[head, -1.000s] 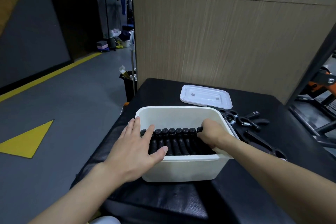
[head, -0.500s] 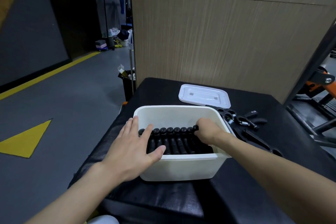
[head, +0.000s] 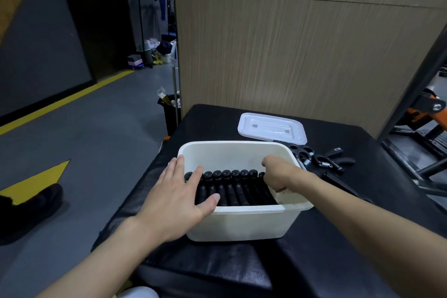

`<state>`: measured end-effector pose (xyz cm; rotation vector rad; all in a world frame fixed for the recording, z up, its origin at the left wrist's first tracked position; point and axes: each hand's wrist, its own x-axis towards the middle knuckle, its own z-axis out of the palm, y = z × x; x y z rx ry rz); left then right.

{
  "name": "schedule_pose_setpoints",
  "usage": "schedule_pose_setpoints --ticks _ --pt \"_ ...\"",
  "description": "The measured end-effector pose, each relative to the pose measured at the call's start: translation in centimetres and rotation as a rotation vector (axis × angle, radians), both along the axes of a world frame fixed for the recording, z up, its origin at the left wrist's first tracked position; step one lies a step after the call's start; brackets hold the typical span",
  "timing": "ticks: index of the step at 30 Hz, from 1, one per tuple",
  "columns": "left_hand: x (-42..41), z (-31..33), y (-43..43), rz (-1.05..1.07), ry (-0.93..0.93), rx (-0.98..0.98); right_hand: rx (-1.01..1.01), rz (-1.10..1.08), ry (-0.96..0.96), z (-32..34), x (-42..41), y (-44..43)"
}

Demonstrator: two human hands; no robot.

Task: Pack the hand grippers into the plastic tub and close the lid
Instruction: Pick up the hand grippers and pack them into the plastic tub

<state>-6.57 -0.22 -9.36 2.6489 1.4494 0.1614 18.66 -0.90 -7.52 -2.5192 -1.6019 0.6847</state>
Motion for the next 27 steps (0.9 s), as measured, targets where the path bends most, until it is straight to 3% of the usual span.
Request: schedule_pose_setpoints --ticks 7,10,14,18,23,27 --pt "0.2 1.4 0.3 0.034 -0.042 0.003 0.252 0.163 -0.063 1.6 -0.9 -4.9" --pt "1.0 2.5 3.4 0.069 -0.077 0.055 0.371 0.294 -0.173 1.0 -2.2 -9.6" --pt "2.8 3.0 7.5 0.031 -0.085 -0.068 0.457 0.425 -0.231 -1.4 -2.1 -12.9" --pt "3.7 2.7 8.7 0.050 -0.102 -0.093 0.609 0.396 -0.107 -3.4 -0.1 -11.8" --pt "3.1 2.6 8.4 0.052 0.005 0.027 0.736 0.359 -0.205 -4.0 2.3 -11.1" --pt "2.9 2.5 7.6 0.027 0.037 0.160 0.776 0.135 -0.217 -4.4 4.5 -10.9"
